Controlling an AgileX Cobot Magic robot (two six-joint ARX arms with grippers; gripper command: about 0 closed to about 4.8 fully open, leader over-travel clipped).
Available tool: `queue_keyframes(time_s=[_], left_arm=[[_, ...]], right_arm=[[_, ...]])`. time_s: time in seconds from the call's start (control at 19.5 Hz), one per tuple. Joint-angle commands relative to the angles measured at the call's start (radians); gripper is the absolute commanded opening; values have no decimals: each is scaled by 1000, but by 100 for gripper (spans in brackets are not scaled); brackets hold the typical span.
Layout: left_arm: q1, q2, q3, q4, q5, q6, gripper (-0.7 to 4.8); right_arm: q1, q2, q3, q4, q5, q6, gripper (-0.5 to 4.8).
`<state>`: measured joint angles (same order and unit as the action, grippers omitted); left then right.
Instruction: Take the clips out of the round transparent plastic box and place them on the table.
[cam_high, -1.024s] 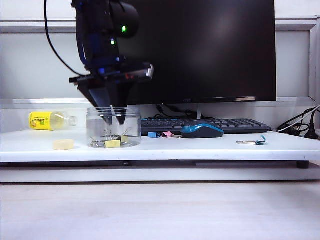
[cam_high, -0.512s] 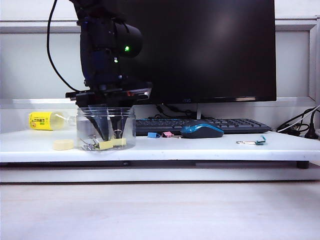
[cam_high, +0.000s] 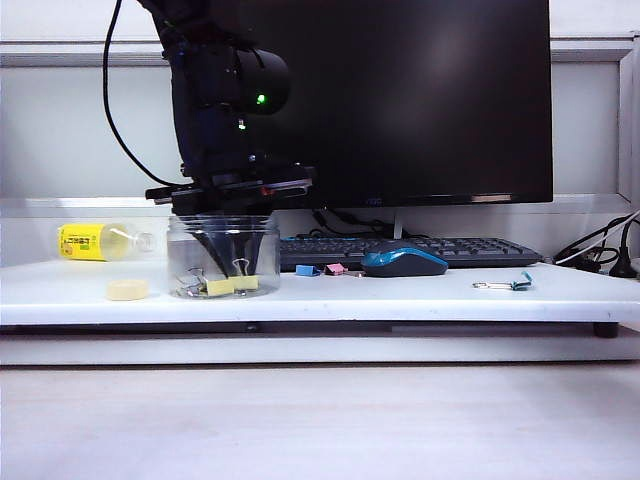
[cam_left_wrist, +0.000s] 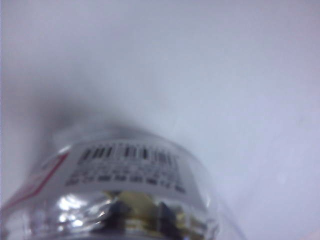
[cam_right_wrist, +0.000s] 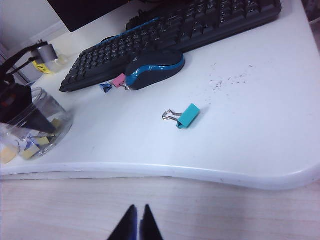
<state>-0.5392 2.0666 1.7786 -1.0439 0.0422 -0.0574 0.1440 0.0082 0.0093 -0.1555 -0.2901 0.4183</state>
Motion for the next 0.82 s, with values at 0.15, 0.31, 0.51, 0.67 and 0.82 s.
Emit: queue_keyframes(time_s=[0.15, 0.31, 0.51, 0.67, 0.82], left_arm=[[0, 19, -11, 43, -4, 16, 78], [0, 6, -9, 27, -4, 40, 78], [-2, -12, 155, -77, -4, 62, 78], [-6, -12, 234, -123, -4, 71, 78], [-7, -12, 260, -175, -2, 83, 78]], right_arm=[[0, 1, 0, 1, 2, -5, 22], [0, 1, 0, 1, 3, -5, 22], [0, 1, 0, 0, 3, -5, 22], [0, 1, 0, 0, 3, -5, 22], [0, 1, 0, 0, 3, -5, 22]])
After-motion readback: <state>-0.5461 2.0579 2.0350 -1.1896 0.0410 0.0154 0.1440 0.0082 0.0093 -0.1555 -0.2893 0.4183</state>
